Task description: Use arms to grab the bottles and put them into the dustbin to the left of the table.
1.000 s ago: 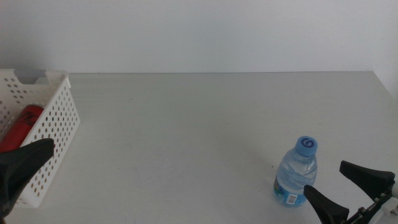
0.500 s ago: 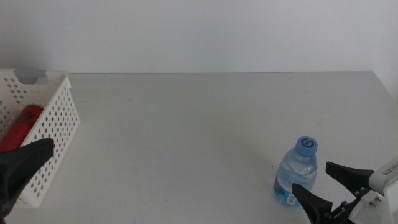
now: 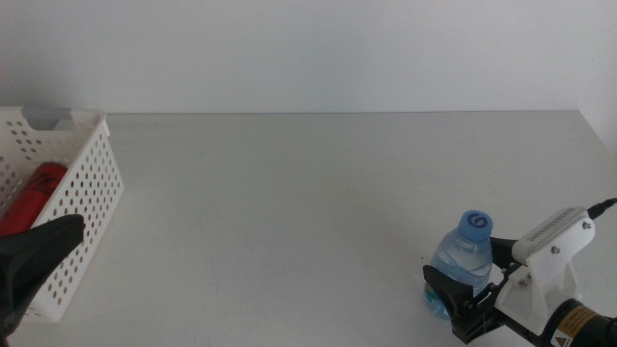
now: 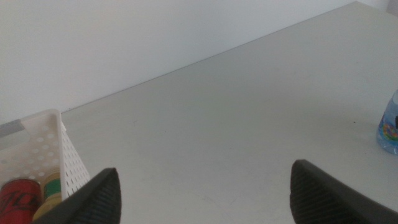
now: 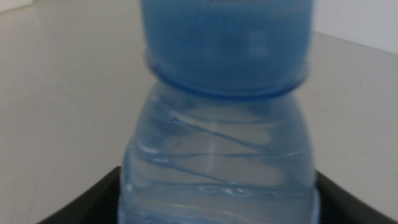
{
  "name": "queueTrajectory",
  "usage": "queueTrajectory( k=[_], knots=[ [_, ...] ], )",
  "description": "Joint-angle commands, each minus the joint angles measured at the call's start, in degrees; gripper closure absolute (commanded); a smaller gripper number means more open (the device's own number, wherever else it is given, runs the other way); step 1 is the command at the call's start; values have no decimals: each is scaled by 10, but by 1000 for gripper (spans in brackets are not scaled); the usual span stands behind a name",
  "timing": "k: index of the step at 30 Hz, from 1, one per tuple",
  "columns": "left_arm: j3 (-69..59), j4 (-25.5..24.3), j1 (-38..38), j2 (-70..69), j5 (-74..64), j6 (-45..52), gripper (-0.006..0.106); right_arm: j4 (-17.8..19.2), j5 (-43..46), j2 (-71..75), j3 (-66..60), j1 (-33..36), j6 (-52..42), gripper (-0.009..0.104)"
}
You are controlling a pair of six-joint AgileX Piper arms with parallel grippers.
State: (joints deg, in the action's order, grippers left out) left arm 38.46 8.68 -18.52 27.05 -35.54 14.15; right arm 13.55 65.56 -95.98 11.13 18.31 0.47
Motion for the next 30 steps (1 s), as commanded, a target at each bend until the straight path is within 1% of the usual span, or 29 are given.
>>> queueTrajectory(
  k=[1,2,4,7,10,12,14,17,20,26,28,30],
  knots=[
    [15,4,-3,5,42,-8,8,-8,89,-1,10,1,-60,38],
    [15,4,-3,5,42,-8,8,-5,89,-5,10,1,-73,56],
    [15,4,-3,5,42,-8,8,10,93,-6,11,2,-64,96],
    [15,4,-3,5,42,-8,8,16,110,-6,33,2,-5,96],
    [15,4,-3,5,42,-8,8,31,89,-9,91,2,57,96],
    [15,4,-3,5,42,-8,8,64,50,-9,155,2,82,96],
    [15,4,-3,5,42,-8,8,107,-11,-17,233,2,107,96],
    [15,4,-3,5,42,-8,8,154,-90,-52,352,4,144,96],
    [15,4,-3,5,42,-8,8,190,-148,-114,472,13,190,96],
    [15,4,-3,5,42,-8,8,270,-222,-228,687,48,264,96],
    [15,4,-3,5,42,-8,8,289,-241,-257,733,60,286,96],
    [15,4,-3,5,42,-8,8,295,-254,-283,764,73,295,96]
  ],
)
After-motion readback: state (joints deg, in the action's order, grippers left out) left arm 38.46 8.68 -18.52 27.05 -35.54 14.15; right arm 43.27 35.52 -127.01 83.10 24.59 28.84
